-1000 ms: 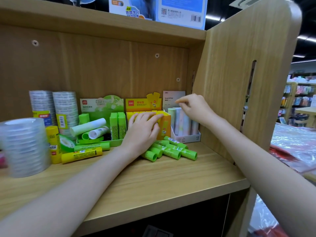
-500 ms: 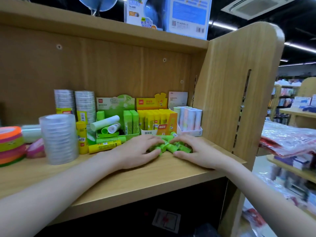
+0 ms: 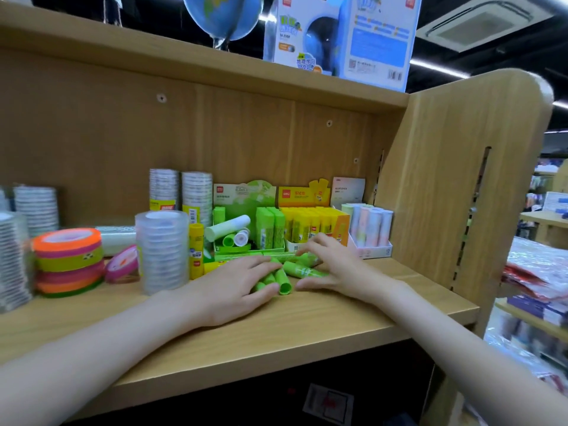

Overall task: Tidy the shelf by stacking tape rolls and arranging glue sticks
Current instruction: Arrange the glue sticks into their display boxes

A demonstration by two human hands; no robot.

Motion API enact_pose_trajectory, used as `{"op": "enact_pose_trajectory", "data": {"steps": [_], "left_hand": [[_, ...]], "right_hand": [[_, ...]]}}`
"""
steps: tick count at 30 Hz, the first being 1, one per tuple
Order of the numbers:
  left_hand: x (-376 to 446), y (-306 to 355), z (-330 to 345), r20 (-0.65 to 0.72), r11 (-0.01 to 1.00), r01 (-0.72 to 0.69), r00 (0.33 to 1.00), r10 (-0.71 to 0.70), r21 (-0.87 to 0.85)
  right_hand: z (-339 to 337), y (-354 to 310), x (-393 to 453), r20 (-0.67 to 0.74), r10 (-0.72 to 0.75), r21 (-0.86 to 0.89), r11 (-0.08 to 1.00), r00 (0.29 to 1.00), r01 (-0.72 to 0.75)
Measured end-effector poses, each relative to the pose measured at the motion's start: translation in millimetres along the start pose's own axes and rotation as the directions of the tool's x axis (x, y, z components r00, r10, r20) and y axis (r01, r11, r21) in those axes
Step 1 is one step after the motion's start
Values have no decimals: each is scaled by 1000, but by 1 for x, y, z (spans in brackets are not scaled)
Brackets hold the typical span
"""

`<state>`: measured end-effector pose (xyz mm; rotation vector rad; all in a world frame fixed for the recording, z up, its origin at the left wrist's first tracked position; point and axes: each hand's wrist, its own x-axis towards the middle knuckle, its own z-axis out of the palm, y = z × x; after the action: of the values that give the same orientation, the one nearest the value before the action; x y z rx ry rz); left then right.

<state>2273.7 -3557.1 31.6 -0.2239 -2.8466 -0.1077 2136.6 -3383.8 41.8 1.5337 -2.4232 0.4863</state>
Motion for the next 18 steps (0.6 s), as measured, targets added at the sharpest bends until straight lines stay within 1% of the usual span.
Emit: {"op": "enact_pose_trajectory", "data": {"steps": [1,2,4,5,6,9,13,14,17,18], "left_hand": [[-1,-1,0,5,1000,3,1000,-3,-7],[-2,-2,0,4,1000,4,1000,-4,-15],[-2,-5,1,4,999,22,1000,-22,-36],[-1,-6,1,6,998,35,999,-35,-50],[0,-6,1,6,997,40,999,-40,-60],[1,-4,2,8,996,44,999,-43,-78],[1,-7,3,14,991,60,998,-58,-117],[1,-8,4,13,990,60,998,-59,-124],[1,-9,4,14,989,58,998,-57,-134],[0,-8,4,11,989,55,998,-54,-135]], "right_hand": [[-3,2,4,-19,7,-26,1000,1000,-8],[-6,1,9,-54,5,-12,1000,999,-6],[-12,-7,21,-137,-38,54,997,990,46],[-14,-13,30,-152,-73,66,994,986,83],[-15,-19,40,-131,-106,63,991,986,115],[-7,-39,74,22,-169,19,985,985,169],[8,-56,99,149,-159,13,987,976,159],[9,-57,100,144,-145,2,989,979,147],[4,-57,95,67,-107,-64,992,992,111],[4,-55,93,53,-99,-61,993,994,102]]}}
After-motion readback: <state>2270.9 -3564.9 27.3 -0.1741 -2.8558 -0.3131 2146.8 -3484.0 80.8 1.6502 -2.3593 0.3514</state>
